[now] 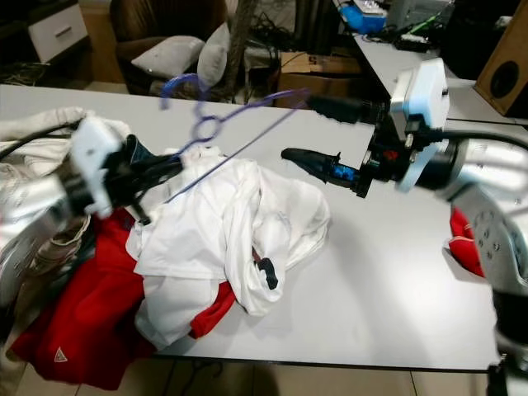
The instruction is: Hang hanger
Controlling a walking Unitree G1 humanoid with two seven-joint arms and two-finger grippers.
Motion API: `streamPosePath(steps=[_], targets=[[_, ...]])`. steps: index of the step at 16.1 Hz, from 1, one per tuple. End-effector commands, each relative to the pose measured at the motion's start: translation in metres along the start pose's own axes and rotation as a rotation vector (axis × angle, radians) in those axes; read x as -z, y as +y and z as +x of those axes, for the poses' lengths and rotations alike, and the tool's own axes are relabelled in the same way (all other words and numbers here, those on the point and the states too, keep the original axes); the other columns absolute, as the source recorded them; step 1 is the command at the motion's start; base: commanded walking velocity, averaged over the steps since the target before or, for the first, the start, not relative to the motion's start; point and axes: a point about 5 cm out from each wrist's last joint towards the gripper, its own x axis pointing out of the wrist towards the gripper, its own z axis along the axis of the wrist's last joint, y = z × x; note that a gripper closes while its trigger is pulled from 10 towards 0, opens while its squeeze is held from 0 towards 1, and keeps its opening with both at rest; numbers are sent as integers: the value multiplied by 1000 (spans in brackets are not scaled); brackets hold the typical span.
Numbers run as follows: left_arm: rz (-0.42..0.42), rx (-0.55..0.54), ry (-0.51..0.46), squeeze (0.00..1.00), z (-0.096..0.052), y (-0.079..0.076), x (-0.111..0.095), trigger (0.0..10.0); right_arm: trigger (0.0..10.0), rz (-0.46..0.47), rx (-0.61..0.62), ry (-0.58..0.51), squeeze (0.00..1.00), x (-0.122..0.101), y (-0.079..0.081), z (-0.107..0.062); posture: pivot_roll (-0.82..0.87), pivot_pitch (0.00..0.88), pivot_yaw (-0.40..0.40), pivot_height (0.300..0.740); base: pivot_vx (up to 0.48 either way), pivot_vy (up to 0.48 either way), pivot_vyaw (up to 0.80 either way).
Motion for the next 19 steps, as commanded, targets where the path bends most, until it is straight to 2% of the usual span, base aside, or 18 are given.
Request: streamPosePath(steps=[1,2,4,6,8,9,12,13,14,15,19], targets=[[69,60,20,0,6,-2,-3,10000,10000,-54,-52,67,973,2,0,3,-6,0,-3,740,0,0,0],[122,64,15,0,10,1,-9,10000,10000,-103,-102,118,0,4,1,5,-9,0,3,740,0,0,0],[231,93,17,0,11,5,-21,10000,10000,-139,-154,141,0,3,-2,13,-9,0,6,740,0,0,0],[303,116,20,0,11,6,-29,10000,10000,-171,-180,149,0,2,-5,19,-9,0,6,740,0,0,0],[435,122,54,0,11,7,-34,10000,10000,-194,-206,162,0,3,-10,27,3,0,-18,740,0,0,0],[472,134,87,0,9,6,-32,10000,10000,-204,-206,151,0,0,-14,31,3,0,-18,740,0,0,0],[520,141,68,0,10,2,-37,10000,9843,-234,-239,184,0,7,-16,38,4,0,-25,740,0,0,0],[554,150,79,0,11,1,-38,10000,3569,-233,-242,188,0,8,-16,39,4,0,-28,740,0,0,0],[584,159,88,0,11,0,-39,10000,2824,-233,-245,194,0,10,-17,42,4,0,-28,740,0,0,0],[594,162,81,0,12,-1,-40,10000,0,-233,-252,199,0,12,-18,45,4,0,-28,740,0,0,0],[618,218,57,0,15,-11,-48,10000,0,-285,-245,211,0,15,-23,56,5,0,-29,740,0,0,0]])
